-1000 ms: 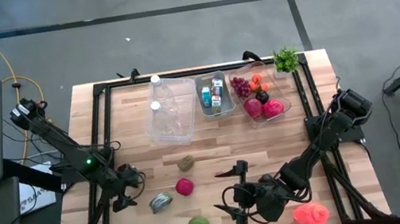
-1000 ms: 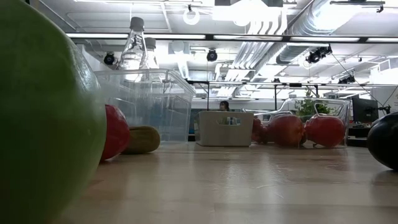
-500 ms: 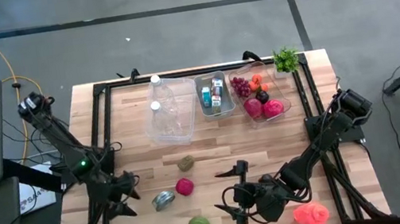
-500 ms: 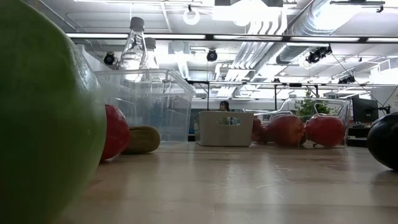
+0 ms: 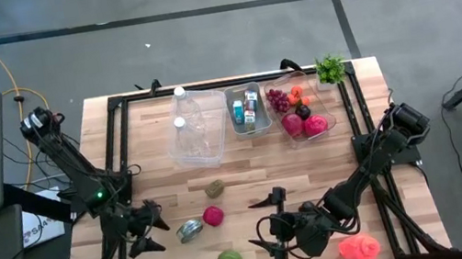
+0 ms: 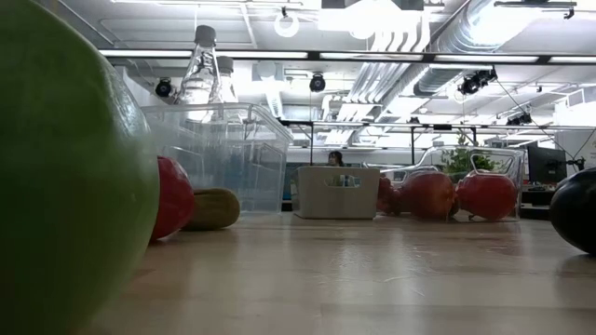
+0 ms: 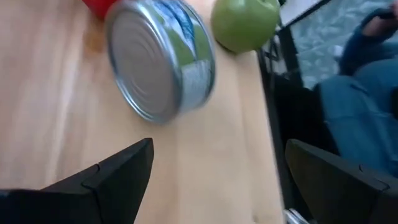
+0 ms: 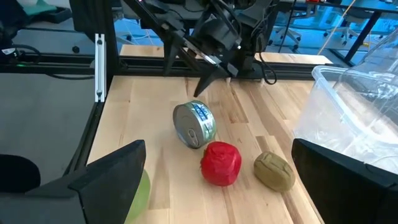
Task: Pick & Place Food Item
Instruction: Put the green canned tuna into the white bin
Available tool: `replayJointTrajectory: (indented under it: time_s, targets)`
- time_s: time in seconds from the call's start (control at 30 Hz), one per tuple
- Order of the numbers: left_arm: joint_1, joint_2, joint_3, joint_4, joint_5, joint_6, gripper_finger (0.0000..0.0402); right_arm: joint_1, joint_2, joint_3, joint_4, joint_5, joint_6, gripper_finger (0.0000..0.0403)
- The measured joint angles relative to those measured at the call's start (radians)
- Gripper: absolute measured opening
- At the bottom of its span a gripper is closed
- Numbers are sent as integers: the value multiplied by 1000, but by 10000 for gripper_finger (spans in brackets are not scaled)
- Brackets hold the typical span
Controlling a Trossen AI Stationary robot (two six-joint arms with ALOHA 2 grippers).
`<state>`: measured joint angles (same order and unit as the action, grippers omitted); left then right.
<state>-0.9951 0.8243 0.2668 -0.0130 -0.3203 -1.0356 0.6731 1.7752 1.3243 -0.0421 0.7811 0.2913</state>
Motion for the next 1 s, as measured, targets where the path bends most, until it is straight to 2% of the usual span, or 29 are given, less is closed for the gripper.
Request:
replayJointTrajectory:
  time_s: [0.27, 0.43, 0.8, 1.0]
  targets:
    - [1, 10, 0, 3, -180, 110, 356, 0, 0, 0, 7, 0, 0, 394]
    - [2, 10, -1, 32, -197, 221, 356, 0, 0, 0, 5, 0, 0, 394]
    - [2, 19, -1, 75, -362, 352, 356, 0, 0, 0, -8, 0, -7, 394]
    - [2, 48, -1, 201, -374, 468, 356, 0, 0, 0, -15, 0, -7, 394]
